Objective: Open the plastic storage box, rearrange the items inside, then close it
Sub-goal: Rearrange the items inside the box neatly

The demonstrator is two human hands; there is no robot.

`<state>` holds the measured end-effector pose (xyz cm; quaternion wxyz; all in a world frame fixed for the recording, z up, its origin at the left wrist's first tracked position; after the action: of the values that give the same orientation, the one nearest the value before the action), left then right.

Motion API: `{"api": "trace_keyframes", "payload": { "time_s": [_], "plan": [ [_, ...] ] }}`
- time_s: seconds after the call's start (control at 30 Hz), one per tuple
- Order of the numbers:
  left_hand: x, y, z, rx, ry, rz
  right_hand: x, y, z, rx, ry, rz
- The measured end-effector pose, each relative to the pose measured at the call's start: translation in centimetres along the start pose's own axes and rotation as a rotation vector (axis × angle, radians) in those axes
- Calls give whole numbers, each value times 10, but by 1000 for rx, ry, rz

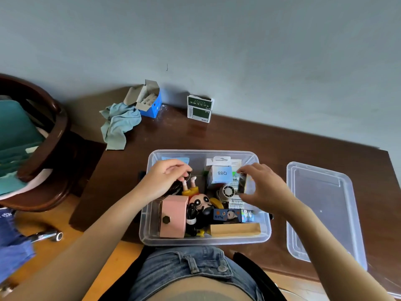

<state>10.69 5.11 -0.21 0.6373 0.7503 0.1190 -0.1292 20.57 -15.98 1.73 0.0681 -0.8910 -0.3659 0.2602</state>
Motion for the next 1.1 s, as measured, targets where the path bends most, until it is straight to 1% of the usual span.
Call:
{"api": "trace_keyframes", "payload": {
  "time_s": [0.03, 0.13, 0.2, 0.27, 0.37, 0.43, 0.47, 0.53, 0.63, 0.73, 0.8, 0.83, 0.9, 0.97, 1.03, 1.1],
  "plan": [
    [-3, -4, -5, 47, 14, -13, 1, 3, -1, -63, -15, 8],
    [-10, -10, -13, 305, 49, -27, 6, 6, -1, -223, -31, 21],
    [-14, -12, -11, 444, 36, -14, 10, 2, 2, -312, -42, 18],
    [-17, -17, -3, 588, -27, -20, 15, -1, 9, -402, -85, 34],
    [-23, -30, 12, 799, -172, -87, 19, -1, 18, -484, -152, 139],
    [-29, -38, 18, 879, -211, -142, 18, -9, 17, -435, -115, 168],
    [-31, -41, 21, 902, -221, -161, 18, -17, 14, -379, -81, 151],
    [-35, -45, 28, 940, -260, -158, 19, -36, 12, -196, -62, 81],
    [-39, -46, 29, 923, -286, -127, 31, -66, 23, 23, -187, -28],
    [-44, -46, 27, 865, -266, -101, 53, -92, 34, 135, -231, -118],
    [-49, -46, 26, 795, -216, -92, 71, -108, 43, 128, -255, -159],
    [-51, -44, 24, 757, -161, -79, 79, -115, 49, 98, -271, -187],
    [-58, -36, 12, 711, 7, -28, 94, -132, 62, -14, -306, -254],
    [-66, -30, -3, 702, 167, 8, 105, -141, 77, -166, -325, -278],
    [-71, -29, -15, 684, 255, 7, 114, -144, 85, -303, -293, -254],
    [-73, -30, -20, 661, 284, 8, 121, -144, 86, -357, -238, -226]
  ]
}}
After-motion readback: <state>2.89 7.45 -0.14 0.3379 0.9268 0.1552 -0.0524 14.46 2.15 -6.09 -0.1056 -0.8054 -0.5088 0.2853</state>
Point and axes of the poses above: each hand's wrist, its own x-axis towards the middle knuckle, its own z-axis out of the palm, y = z × x, the point moved 8 cm from there along x, towards the middle knuckle, and after that the axes turned 12 degrees about -y, right-handed, at the moved point
